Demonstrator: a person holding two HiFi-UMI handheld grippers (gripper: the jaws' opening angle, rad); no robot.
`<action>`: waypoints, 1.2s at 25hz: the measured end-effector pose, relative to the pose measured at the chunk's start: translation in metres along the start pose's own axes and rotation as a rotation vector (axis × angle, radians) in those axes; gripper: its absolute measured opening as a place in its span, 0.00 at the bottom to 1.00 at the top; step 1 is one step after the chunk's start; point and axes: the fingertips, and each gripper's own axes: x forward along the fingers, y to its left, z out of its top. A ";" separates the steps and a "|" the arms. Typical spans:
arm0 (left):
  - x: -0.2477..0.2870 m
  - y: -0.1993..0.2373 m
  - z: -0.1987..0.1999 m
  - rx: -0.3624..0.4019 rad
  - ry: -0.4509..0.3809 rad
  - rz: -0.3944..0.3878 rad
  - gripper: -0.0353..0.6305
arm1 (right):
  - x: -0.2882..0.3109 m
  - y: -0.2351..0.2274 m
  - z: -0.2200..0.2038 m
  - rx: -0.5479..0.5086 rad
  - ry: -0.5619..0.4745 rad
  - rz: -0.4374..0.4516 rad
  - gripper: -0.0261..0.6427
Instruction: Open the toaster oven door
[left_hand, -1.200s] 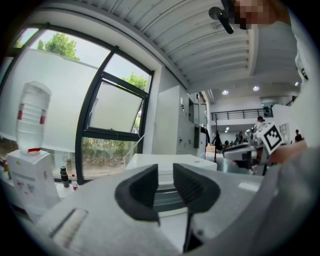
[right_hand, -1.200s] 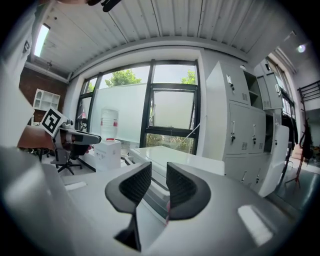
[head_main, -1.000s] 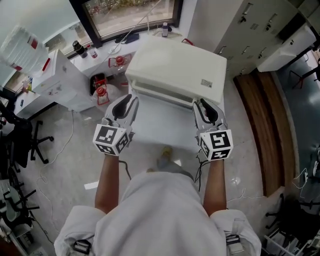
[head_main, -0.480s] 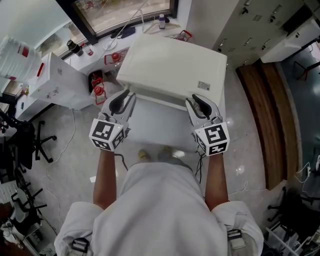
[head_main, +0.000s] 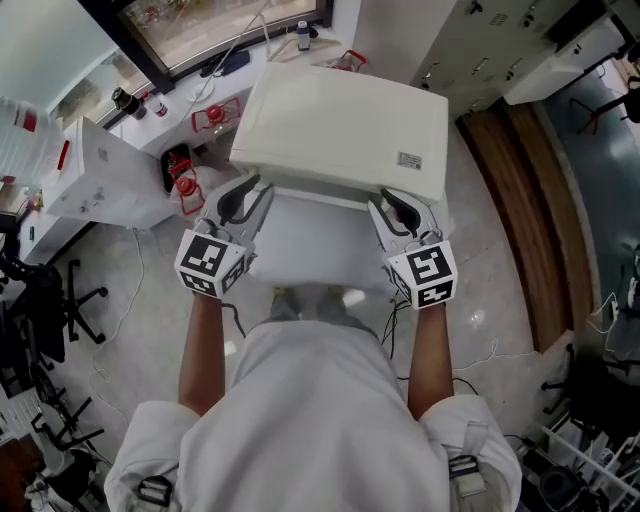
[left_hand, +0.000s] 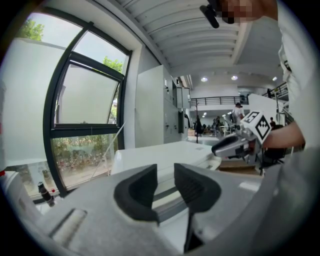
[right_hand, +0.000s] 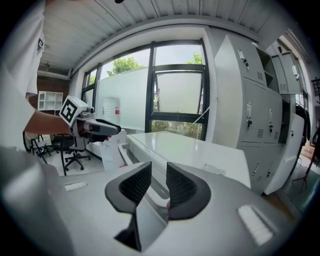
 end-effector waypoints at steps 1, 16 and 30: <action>0.000 0.001 -0.001 0.010 0.005 -0.015 0.21 | 0.000 0.003 -0.002 -0.006 0.017 -0.003 0.16; 0.011 -0.023 -0.038 0.316 0.221 -0.292 0.21 | 0.011 0.031 -0.023 -0.222 0.226 0.009 0.16; 0.032 -0.032 -0.070 0.546 0.406 -0.396 0.19 | 0.021 0.022 -0.048 -0.382 0.398 0.067 0.16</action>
